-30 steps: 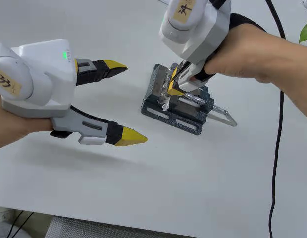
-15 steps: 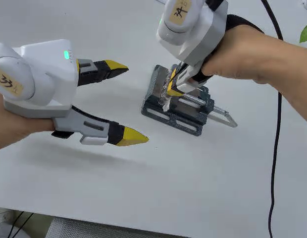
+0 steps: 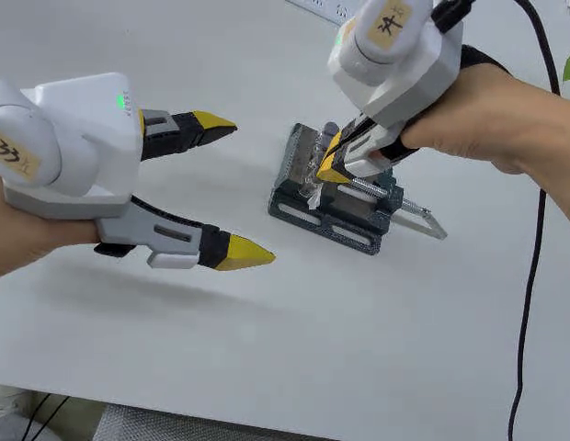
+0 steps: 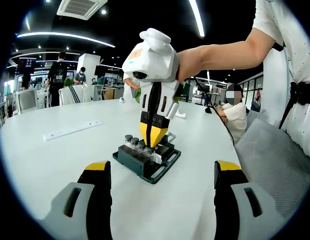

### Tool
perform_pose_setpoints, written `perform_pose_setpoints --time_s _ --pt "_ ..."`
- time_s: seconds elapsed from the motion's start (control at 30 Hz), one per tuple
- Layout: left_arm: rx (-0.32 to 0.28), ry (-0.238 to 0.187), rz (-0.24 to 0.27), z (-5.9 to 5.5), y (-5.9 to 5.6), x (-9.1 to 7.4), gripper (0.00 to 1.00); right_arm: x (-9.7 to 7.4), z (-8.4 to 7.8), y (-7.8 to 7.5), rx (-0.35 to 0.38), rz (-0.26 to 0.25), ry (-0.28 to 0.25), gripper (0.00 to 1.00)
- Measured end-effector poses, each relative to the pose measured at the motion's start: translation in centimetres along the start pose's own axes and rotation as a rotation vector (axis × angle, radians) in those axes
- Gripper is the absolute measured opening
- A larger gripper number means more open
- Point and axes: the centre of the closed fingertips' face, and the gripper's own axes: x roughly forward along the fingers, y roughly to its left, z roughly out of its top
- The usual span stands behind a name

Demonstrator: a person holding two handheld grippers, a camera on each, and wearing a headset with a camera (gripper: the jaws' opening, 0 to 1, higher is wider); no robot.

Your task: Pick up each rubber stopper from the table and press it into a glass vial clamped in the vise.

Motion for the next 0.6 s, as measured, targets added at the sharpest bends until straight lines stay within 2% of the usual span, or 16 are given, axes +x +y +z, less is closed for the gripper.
perform_pose_setpoints --time_s 0.1,0.17,0.3,0.4,0.6 --pt "-0.002 0.001 -0.001 -0.16 0.09 0.00 0.84 -0.14 -0.13 0.28 0.005 0.005 -0.005 0.00" --pt "-0.002 0.001 0.000 -0.19 0.11 0.01 0.83 -0.24 -0.18 -0.22 -0.011 -0.009 -0.003 0.00" --pt "-0.002 0.005 -0.002 -0.37 0.12 0.04 0.83 -0.33 0.37 0.04 0.008 0.019 -0.023 0.00" --pt "-0.007 0.001 0.000 -0.35 0.17 0.03 0.83 -0.05 0.06 0.31 -0.015 0.010 0.011 0.00" --pt "-0.007 0.004 0.004 -0.32 0.18 -0.06 0.83 -0.27 0.11 0.08 -0.055 -0.005 0.018 0.00"
